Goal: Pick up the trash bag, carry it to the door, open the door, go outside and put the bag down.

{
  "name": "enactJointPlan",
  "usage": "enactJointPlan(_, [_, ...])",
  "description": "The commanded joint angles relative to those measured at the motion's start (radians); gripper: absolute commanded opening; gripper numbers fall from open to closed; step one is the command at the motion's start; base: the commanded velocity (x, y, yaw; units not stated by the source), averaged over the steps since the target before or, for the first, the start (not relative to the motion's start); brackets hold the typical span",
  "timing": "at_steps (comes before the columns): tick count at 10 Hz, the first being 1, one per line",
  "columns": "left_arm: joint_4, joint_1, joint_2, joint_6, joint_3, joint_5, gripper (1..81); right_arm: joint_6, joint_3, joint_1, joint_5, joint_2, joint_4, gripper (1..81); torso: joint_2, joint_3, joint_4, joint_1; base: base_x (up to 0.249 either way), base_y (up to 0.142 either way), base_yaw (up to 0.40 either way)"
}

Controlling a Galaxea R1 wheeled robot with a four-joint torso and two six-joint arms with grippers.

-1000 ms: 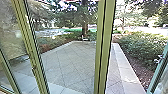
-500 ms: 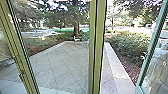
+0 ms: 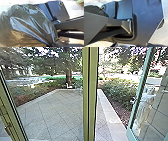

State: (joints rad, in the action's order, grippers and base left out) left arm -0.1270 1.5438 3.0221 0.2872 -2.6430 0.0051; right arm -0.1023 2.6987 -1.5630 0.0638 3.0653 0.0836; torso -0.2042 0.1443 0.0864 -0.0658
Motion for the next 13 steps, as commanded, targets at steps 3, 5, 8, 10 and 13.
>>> enactJointPlan(3, [0.003, -0.049, 0.005, 0.003, 0.006, 0.056, 1.0, -0.005, -0.005, 0.043, 0.063, 0.023, -0.016, 81.1, 0.0, 0.0, 0.0, 0.0, 0.0, 0.0, -0.212])
enactJointPlan(5, [0.001, -0.049, 0.006, 0.003, 0.008, 0.056, 1.0, -0.007, -0.01, 0.045, 0.063, 0.025, -0.016, 81.1, 0.0, 0.0, 0.0, 0.0, 0.0, 0.0, -0.238])
enactJointPlan(8, [0.0, -0.049, 0.005, 0.003, 0.008, 0.059, 1.0, -0.008, -0.008, 0.05, 0.065, 0.031, -0.018, 81.1, 0.0, 0.0, 0.0, 0.0, 0.0, 0.0, -0.206])
enactJointPlan(10, [-0.002, -0.049, 0.005, 0.003, 0.008, 0.059, 1.0, -0.008, -0.005, 0.05, 0.065, 0.031, -0.018, 81.1, 0.0, 0.0, 0.0, 0.0, 0.0, 0.0, -0.128])
enactJointPlan(13, [-0.003, -0.049, 0.003, 0.003, 0.008, 0.059, 1.0, -0.007, -0.005, 0.051, 0.065, 0.031, -0.018, 81.1, 0.0, 0.0, 0.0, 0.0, 0.0, 0.0, 0.0])
